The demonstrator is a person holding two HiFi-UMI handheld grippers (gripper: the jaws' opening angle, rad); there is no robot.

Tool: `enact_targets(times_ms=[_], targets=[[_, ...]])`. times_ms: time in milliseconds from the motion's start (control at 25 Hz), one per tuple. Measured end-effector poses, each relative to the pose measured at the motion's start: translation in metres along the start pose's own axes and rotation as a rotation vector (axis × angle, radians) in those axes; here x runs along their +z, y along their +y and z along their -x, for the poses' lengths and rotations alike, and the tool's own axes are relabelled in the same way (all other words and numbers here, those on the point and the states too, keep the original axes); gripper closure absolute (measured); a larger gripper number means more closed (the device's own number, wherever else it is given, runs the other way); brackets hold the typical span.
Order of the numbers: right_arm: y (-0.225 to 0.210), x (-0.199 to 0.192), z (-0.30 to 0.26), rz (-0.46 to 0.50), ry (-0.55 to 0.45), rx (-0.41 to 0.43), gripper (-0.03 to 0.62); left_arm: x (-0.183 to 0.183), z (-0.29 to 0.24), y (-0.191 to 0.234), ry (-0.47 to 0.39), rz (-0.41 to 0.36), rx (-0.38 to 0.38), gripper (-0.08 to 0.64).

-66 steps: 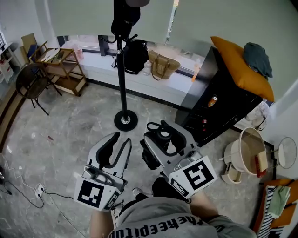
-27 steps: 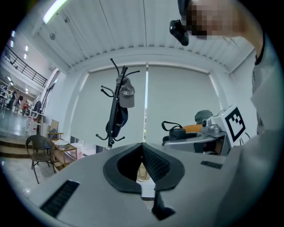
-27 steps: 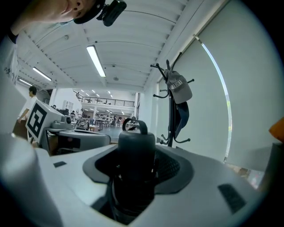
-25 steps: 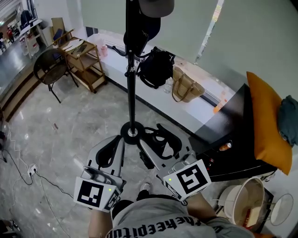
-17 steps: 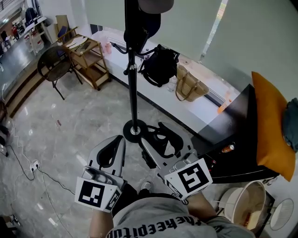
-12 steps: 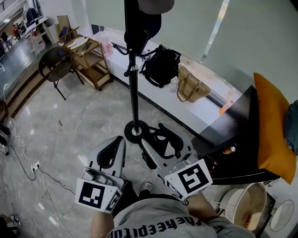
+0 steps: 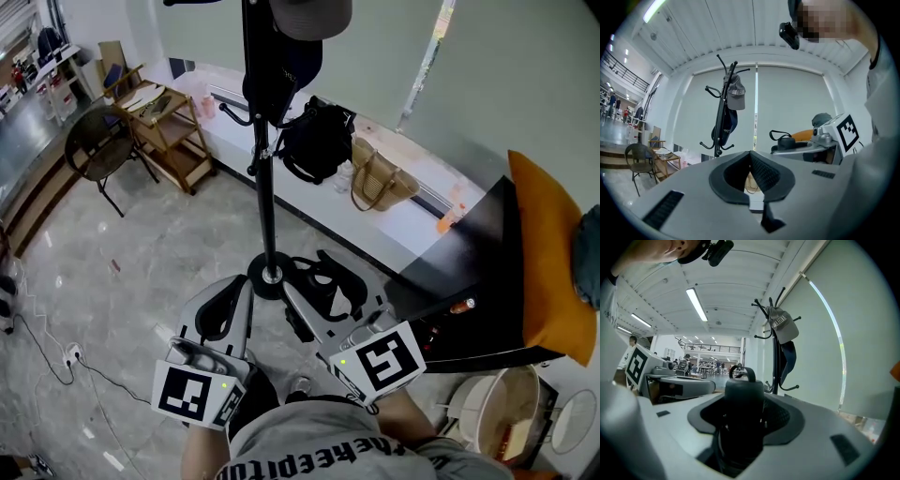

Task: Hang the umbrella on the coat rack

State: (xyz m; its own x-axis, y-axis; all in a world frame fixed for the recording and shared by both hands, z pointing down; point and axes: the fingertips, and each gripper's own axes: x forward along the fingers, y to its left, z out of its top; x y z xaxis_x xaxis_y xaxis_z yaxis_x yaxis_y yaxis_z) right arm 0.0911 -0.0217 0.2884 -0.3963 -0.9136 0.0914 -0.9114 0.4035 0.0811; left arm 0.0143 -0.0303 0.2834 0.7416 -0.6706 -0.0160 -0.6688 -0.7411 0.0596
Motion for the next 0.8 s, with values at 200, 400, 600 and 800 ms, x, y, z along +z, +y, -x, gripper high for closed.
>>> enact_targets(times_ms=[200,400,600,800], targets=[[-0.004,0.003,-0.023,-0.001,0.006,-0.043,0.356,0.001,-0.013,0.023,0.005,0.005,-0.042,0.545],[-0.007,0.006,-0.049,-0.005,0.018,-0.081,0.356,0.005,-0.026,0.048,0.008,0.013,-0.082,0.545],[-0.008,0.007,-0.070,-0.012,0.028,-0.118,0.357,0.006,-0.035,0.071,0.009,0.023,-0.114,0.545],[-0.010,0.008,-0.090,-0.014,0.033,-0.151,0.356,0.006,-0.045,0.090,0.012,0.027,-0.147,0.545]])
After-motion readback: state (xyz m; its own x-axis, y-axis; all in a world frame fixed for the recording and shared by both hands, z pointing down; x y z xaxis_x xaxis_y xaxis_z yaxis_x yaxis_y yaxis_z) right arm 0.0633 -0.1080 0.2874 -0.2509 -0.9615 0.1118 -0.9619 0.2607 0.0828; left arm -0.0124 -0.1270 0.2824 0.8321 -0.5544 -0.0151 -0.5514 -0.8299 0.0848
